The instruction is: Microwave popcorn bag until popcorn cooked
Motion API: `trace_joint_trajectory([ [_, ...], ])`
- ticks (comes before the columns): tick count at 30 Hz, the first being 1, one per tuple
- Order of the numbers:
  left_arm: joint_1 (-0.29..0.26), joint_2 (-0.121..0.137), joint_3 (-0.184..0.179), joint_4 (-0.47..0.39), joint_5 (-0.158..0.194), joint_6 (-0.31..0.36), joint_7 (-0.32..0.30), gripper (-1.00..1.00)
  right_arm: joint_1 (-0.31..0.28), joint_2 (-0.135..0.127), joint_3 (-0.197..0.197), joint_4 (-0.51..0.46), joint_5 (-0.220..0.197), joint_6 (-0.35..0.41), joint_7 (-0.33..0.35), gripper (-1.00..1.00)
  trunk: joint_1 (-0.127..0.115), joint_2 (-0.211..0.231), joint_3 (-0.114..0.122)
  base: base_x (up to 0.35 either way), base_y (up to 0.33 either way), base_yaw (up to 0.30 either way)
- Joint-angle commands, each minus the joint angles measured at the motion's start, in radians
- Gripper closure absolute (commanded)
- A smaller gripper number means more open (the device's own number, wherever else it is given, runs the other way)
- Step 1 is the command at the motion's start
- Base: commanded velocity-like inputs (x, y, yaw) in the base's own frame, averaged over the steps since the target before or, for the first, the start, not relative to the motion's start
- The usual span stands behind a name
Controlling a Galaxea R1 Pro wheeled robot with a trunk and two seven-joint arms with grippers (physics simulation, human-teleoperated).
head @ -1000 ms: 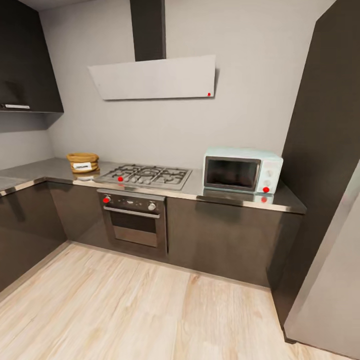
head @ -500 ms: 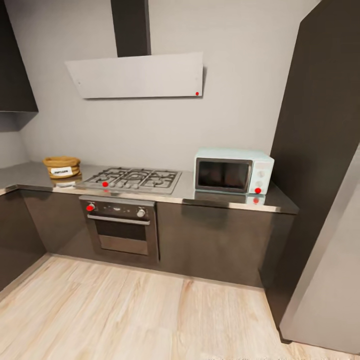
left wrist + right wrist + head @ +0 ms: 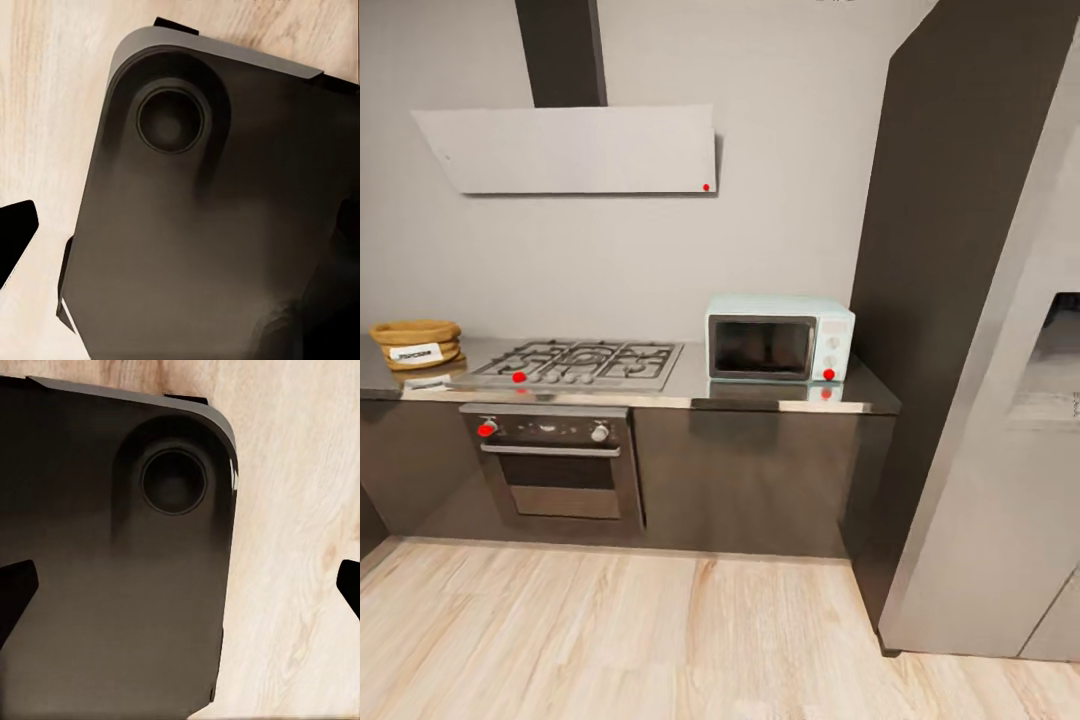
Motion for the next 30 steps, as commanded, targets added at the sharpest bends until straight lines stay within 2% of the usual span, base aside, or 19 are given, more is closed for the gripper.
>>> trace_joint_trajectory([
  [1,0.000,0.000,0.000,-0.001,0.005,0.000,0.001,-1.00,0.000,0.000,0.008,0.001,-0.010,-0.004,-0.003,-1.00,0.000,0.000,-0.001,0.000,0.000,-0.271],
  [16,0.000,0.000,0.000,0.001,0.005,0.002,0.001,-1.00,0.000,0.001,0.007,0.001,-0.010,-0.004,-0.003,-1.00,0.000,0.000,-0.001,0.000,0.000,-0.270],
  [19,0.000,0.000,0.000,0.001,0.006,0.002,0.002,-1.00,0.000,0.002,0.008,0.000,-0.009,-0.003,-0.003,-1.00,0.000,0.000,-0.001,0.073,0.000,-0.087],
  [30,0.000,0.000,0.000,0.002,0.008,0.002,0.002,-1.00,0.000,0.002,0.008,0.000,-0.009,-0.002,-0.004,-1.00,0.000,0.000,-0.001,0.310,0.000,-0.004],
])
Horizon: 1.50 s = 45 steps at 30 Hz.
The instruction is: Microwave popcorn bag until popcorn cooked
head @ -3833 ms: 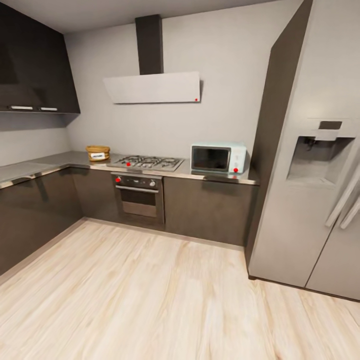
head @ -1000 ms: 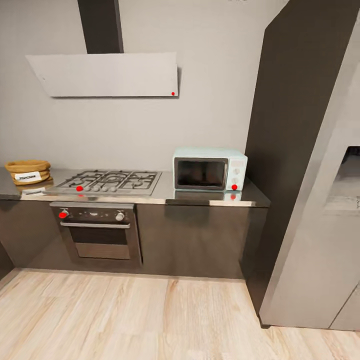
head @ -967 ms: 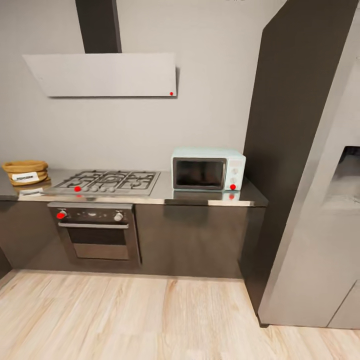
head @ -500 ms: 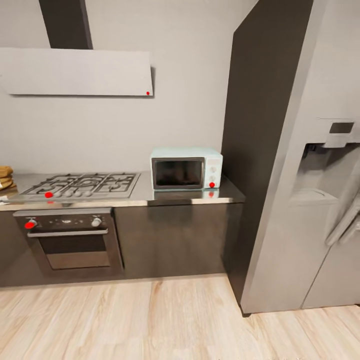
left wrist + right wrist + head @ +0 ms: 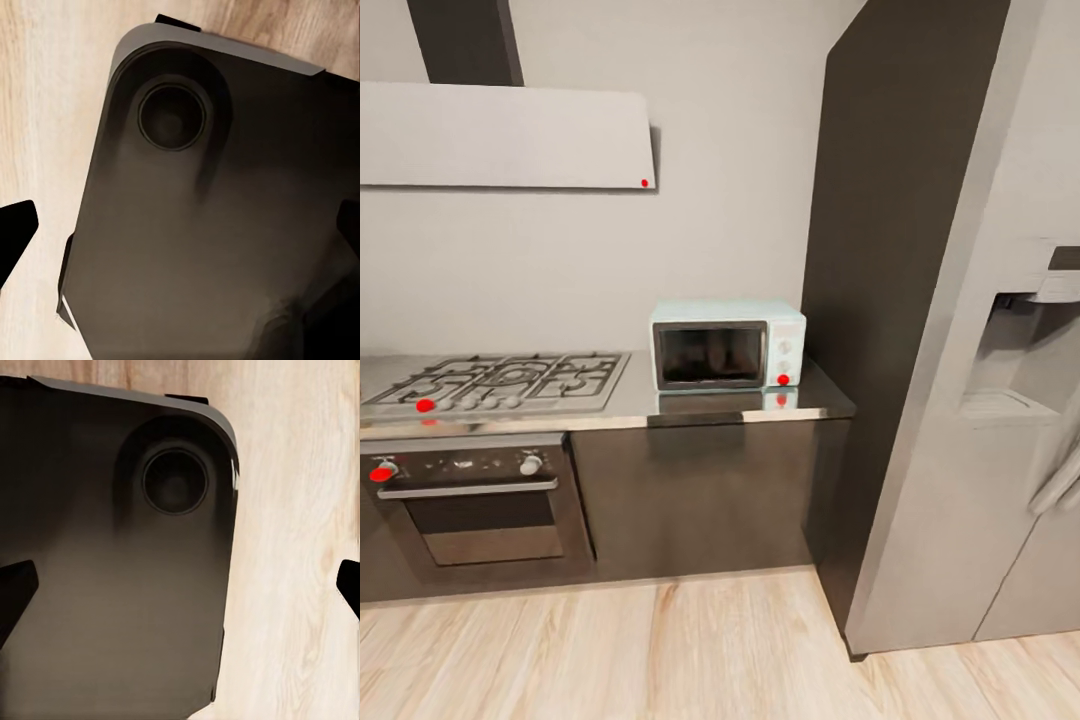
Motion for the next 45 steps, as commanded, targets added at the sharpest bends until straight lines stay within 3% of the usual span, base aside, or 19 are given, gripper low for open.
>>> trace_joint_trajectory([
  [1,0.000,0.000,0.000,-0.001,0.005,0.000,0.001,-1.00,0.000,0.000,0.009,0.000,-0.010,-0.004,-0.003,-1.00,0.001,0.000,-0.001,0.323,0.000,0.000],
  [33,0.000,0.000,0.001,-0.002,0.002,-0.001,0.001,-1.00,0.000,-0.003,0.009,0.001,-0.009,-0.005,-0.003,-1.00,0.001,0.000,-0.001,0.319,0.000,0.035],
  [45,0.000,0.000,0.001,-0.005,0.001,-0.001,0.001,-1.00,0.000,-0.001,0.009,0.000,-0.004,0.000,-0.002,-1.00,0.001,0.000,-0.001,0.050,0.000,0.000],
])
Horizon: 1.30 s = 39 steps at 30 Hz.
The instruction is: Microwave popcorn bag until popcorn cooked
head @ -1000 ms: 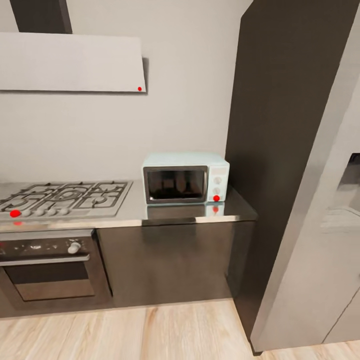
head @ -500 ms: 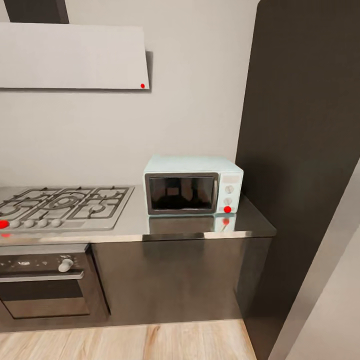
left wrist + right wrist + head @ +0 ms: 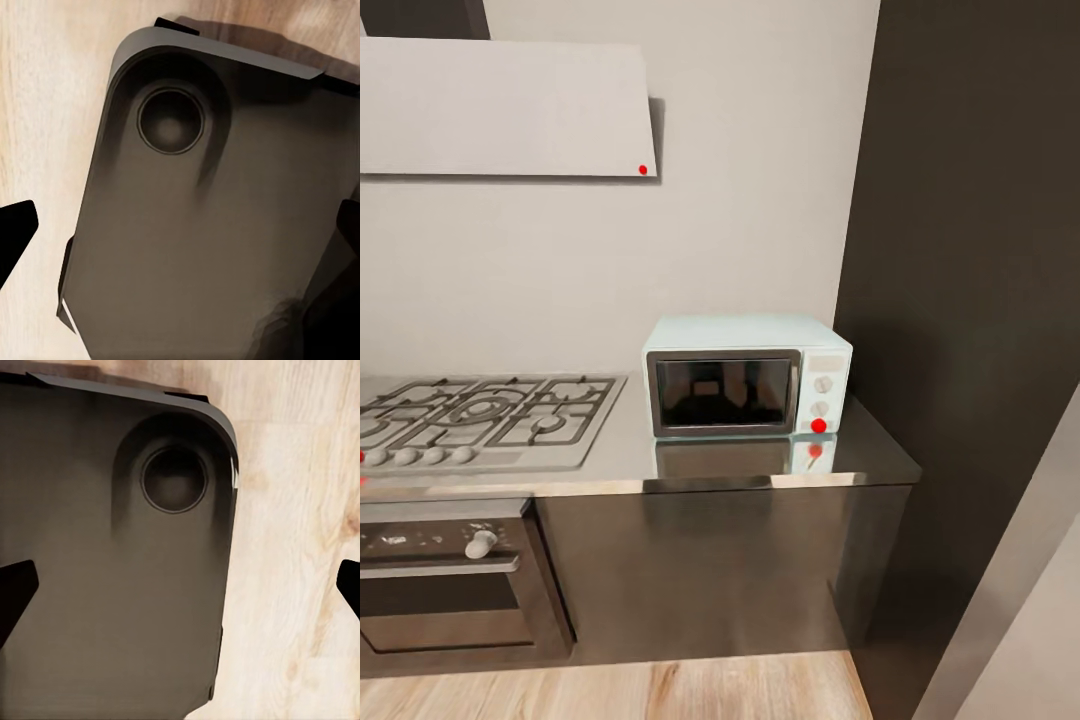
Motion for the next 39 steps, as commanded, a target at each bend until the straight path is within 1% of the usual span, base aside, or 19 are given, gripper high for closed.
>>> trace_joint_trajectory([
  [1,0.000,0.000,0.000,-0.001,0.004,0.000,0.001,-1.00,0.000,0.000,0.008,0.001,-0.010,-0.004,-0.003,-1.00,0.000,0.000,-0.001,0.000,0.000,0.000],
  [9,0.000,0.000,0.000,-0.002,0.004,0.000,0.001,-1.00,0.000,-0.001,0.010,0.001,-0.010,0.003,-0.003,-1.00,0.000,0.000,-0.001,0.000,0.000,0.000],
  [12,0.000,0.000,0.000,-0.002,0.004,0.000,0.001,-1.00,0.000,0.000,0.014,-0.018,0.001,0.000,0.009,-1.00,0.000,0.000,-0.001,0.000,0.000,0.000],
  [14,0.000,0.000,0.000,-0.002,0.004,0.000,0.001,-1.00,0.000,0.000,0.017,-0.166,0.005,0.025,0.011,-1.00,0.000,0.000,-0.001,0.000,0.000,0.000],
  [17,0.000,0.000,0.000,-0.002,0.004,0.000,0.001,-1.00,0.000,-0.002,0.018,-0.370,0.007,0.165,0.012,-1.00,0.000,0.000,-0.001,0.000,0.000,0.000],
  [18,0.000,0.000,0.000,-0.002,0.004,0.000,0.001,-1.00,0.000,-0.004,0.018,-0.467,0.007,0.232,0.012,-1.00,0.000,0.000,-0.001,0.000,0.000,0.000],
  [22,0.000,0.000,0.000,-0.004,0.004,0.000,0.001,-1.00,0.000,-0.003,0.017,-0.760,0.007,0.386,0.008,-1.00,0.000,0.000,-0.001,0.000,0.000,0.000],
  [26,0.000,0.000,0.000,-0.006,0.004,0.000,0.001,-1.00,0.000,-0.005,0.010,-1.176,0.006,0.690,0.005,-1.00,0.000,0.000,-0.001,0.000,0.000,0.000],
  [27,0.000,0.000,0.000,-0.006,0.004,0.000,0.001,-1.00,0.000,-0.004,0.009,-1.254,0.006,0.743,0.005,-1.00,0.000,0.000,-0.001,0.000,0.000,0.000],
  [28,0.000,0.000,0.000,-0.007,0.004,-0.002,0.001,-1.00,-0.002,-0.001,0.008,-1.431,0.007,0.860,0.004,-1.00,0.000,0.000,-0.001,0.000,0.000,0.000],
  [29,0.000,0.000,-0.001,-0.007,0.004,-0.011,0.001,-1.00,-0.011,0.000,0.007,-1.498,0.007,0.905,0.004,-1.00,0.000,0.000,-0.001,0.000,0.000,0.000],
  [30,0.000,0.000,0.000,-0.004,0.004,-0.023,0.001,-1.00,-0.030,0.000,0.007,-1.526,0.007,0.926,0.003,-1.00,0.000,0.000,-0.001,0.000,0.000,0.000],
  [31,0.000,0.000,0.000,0.001,0.006,-0.068,0.001,-1.00,-0.209,0.004,0.006,-1.560,0.004,1.032,0.004,-1.00,0.000,0.000,-0.001,0.000,0.000,0.000],
  [32,0.000,0.000,0.000,0.001,0.007,-0.075,0.001,-1.00,-0.266,0.005,0.005,-1.565,0.002,1.075,0.004,-1.00,0.000,0.000,-0.001,0.000,0.000,0.000],
  [33,0.000,0.000,-0.001,0.002,0.007,-0.083,0.001,-1.00,-0.383,0.006,-0.003,-1.569,0.000,1.147,0.002,-1.00,0.000,0.000,-0.001,0.000,0.000,0.000],
  [34,0.000,0.000,-0.001,0.002,0.007,-0.086,0.001,-1.00,-0.463,0.007,-0.010,-1.571,0.000,1.158,0.001,-1.00,0.000,0.000,-0.001,0.000,0.000,0.000],
  [37,0.000,0.000,-0.001,0.003,0.007,-0.088,0.001,-1.00,-0.589,0.007,-0.037,-1.571,0.000,1.158,0.000,-1.00,0.000,0.000,-0.001,0.000,0.000,0.000],
  [38,0.000,0.000,-0.001,0.003,0.008,-0.089,0.001,-1.00,-0.656,0.007,-0.059,-1.570,0.000,1.158,-0.001,-1.00,0.000,0.000,-0.001,0.000,0.000,0.000],
  [39,0.000,0.000,-0.001,0.003,0.008,-0.089,0.001,-1.00,-0.687,0.007,-0.066,-1.569,0.000,1.158,-0.001,-1.00,0.000,0.000,-0.001,0.000,0.000,0.000],
])
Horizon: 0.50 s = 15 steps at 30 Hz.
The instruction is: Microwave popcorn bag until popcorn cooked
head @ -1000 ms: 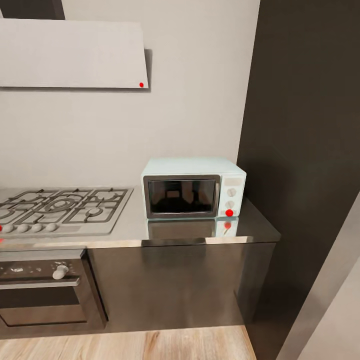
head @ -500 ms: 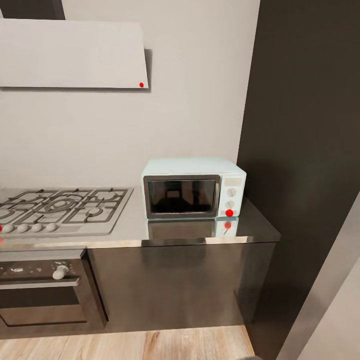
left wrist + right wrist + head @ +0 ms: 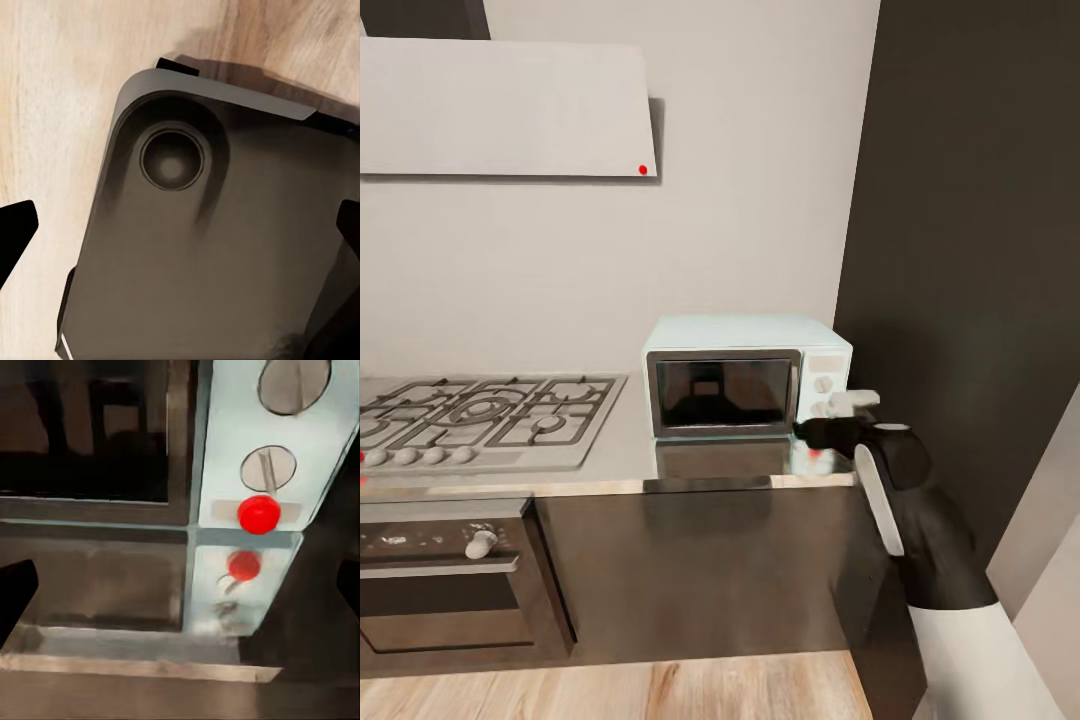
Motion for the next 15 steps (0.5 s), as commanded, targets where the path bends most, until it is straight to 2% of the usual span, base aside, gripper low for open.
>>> trace_joint_trajectory([
  [1,0.000,0.000,0.001,-0.001,0.003,-0.002,0.001,-1.00,-0.045,0.000,-0.006,0.000,-0.010,0.004,-0.012,-1.00,0.000,-0.001,-0.001,0.000,0.000,0.000],
  [3,0.000,0.000,0.001,-0.001,0.003,-0.002,0.001,-1.00,-0.086,0.001,-0.010,0.001,-0.010,0.004,-0.040,-1.00,0.000,-0.001,-0.001,0.000,0.000,0.000],
  [5,0.000,0.000,0.001,-0.001,0.003,-0.002,0.001,-1.00,-0.104,0.017,-0.012,0.001,-0.008,0.004,-0.088,-1.00,0.000,-0.001,-0.001,0.000,0.000,0.000],
  [8,0.000,0.000,0.002,-0.001,0.003,-0.002,0.001,-1.00,-0.114,0.107,-0.008,0.002,-0.003,0.004,-0.221,-1.00,0.000,-0.001,-0.001,0.000,0.000,0.000],
  [9,0.000,0.000,0.002,-0.001,0.003,-0.002,0.001,-1.00,-0.115,0.120,-0.006,0.001,-0.004,0.004,-0.255,-1.00,0.000,-0.001,-0.001,0.000,0.000,0.000],
  [11,0.000,0.000,0.002,-0.001,0.003,-0.002,0.001,-1.00,-0.115,0.136,-0.003,0.008,-0.011,0.004,-0.312,-1.00,0.000,-0.001,-0.001,0.000,0.000,0.000],
  [15,0.000,0.000,0.002,-0.001,0.003,-0.002,0.001,-1.00,-0.115,0.144,-0.002,0.068,-0.016,-0.044,-0.335,-1.00,0.000,-0.001,-0.001,0.000,0.000,0.000],
])
